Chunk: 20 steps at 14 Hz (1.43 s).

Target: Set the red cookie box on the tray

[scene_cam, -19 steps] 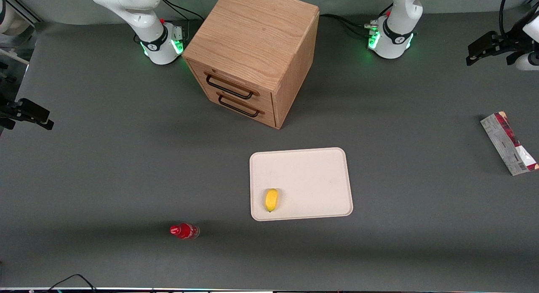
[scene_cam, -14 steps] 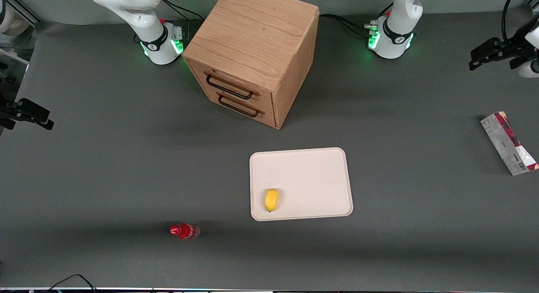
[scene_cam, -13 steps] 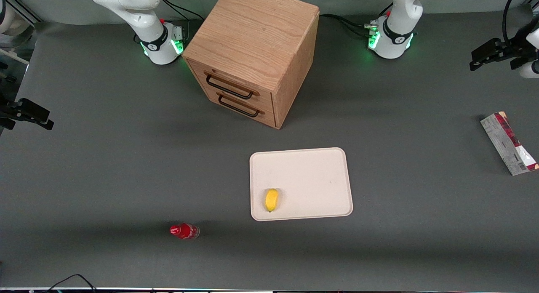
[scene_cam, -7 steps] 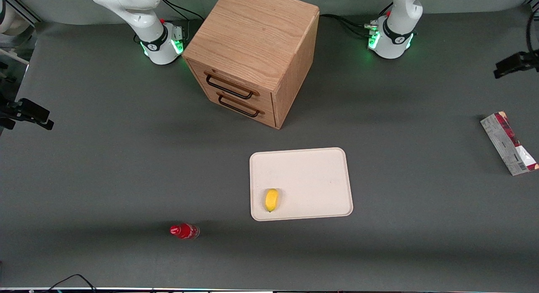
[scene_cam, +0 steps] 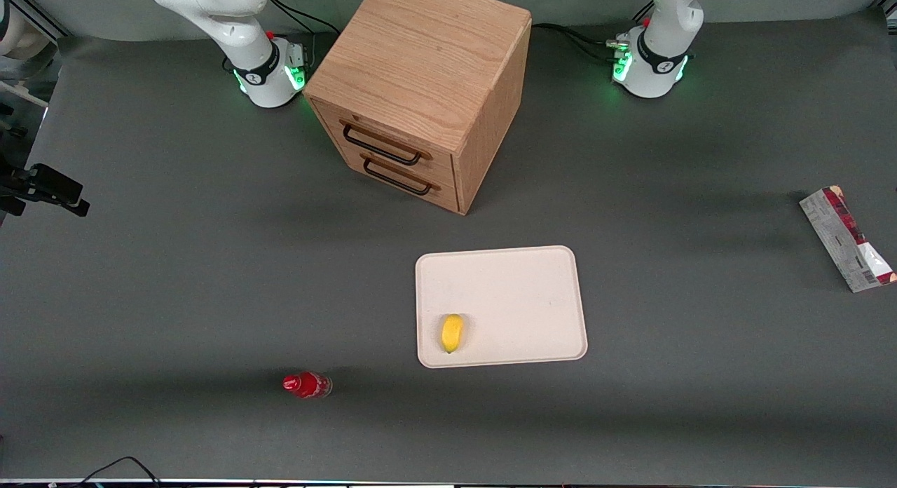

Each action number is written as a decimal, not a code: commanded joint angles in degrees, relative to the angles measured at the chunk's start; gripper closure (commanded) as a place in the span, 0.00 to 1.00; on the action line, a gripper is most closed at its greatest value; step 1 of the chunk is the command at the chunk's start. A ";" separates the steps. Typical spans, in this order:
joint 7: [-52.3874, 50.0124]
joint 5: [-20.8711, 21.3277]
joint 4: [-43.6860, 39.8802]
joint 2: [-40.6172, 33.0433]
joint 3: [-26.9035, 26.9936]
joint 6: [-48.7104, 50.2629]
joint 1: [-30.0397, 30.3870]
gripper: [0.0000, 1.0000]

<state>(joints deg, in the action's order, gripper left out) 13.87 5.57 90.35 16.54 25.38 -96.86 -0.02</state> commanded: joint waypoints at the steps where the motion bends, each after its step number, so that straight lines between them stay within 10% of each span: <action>1: 4.23 -3.53 -1.33 8.66 3.08 -8.66 0.46 0.00; 10: 20.67 -18.23 6.75 23.28 8.28 -31.62 2.22 0.00; 11: 20.85 -18.49 8.16 23.28 8.28 -33.12 2.22 0.07; 13: 20.94 -19.19 9.66 23.19 8.28 -34.97 2.40 0.77; 14: 20.94 -19.28 10.10 23.19 8.28 -35.15 2.48 0.91; 20: 20.94 -19.63 10.46 21.79 8.20 -33.84 2.40 1.00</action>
<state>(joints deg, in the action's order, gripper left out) 33.16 -13.19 99.38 40.85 32.92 -131.13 3.16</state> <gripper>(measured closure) 0.784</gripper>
